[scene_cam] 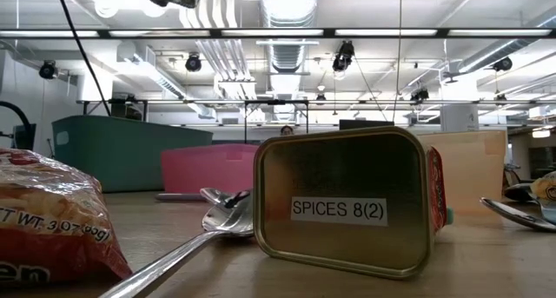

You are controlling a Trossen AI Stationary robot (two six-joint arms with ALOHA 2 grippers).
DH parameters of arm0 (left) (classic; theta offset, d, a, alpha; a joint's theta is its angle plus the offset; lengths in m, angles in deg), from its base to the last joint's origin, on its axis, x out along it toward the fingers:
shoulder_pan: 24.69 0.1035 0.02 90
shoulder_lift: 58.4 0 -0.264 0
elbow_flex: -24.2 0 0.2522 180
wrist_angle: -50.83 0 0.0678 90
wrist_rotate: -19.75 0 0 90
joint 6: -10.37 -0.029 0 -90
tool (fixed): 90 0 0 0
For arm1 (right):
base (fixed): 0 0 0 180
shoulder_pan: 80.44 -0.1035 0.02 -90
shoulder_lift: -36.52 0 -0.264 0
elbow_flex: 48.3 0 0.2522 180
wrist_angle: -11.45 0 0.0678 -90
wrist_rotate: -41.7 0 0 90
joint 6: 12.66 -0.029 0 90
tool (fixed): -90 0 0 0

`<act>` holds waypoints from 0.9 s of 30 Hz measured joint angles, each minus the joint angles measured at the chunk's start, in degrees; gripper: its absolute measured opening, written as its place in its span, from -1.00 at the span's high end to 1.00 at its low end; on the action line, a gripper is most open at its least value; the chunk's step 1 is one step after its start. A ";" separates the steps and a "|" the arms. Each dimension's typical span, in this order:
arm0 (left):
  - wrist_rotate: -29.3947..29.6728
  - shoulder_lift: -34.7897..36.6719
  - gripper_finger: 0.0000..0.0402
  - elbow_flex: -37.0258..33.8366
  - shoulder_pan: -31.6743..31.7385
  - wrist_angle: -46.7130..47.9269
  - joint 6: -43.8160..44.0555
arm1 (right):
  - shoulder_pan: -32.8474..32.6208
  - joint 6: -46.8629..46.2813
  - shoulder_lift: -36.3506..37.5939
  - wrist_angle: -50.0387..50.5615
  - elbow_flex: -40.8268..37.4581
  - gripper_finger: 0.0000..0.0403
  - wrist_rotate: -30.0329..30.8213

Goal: Pick & Place Food Item
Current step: Put the green seasoning bottle into the orange bin

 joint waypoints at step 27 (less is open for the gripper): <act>-3.23 -0.27 0.08 1.38 2.24 0.79 0.45 | 6.79 1.27 -0.09 5.99 6.57 -0.76 -14.55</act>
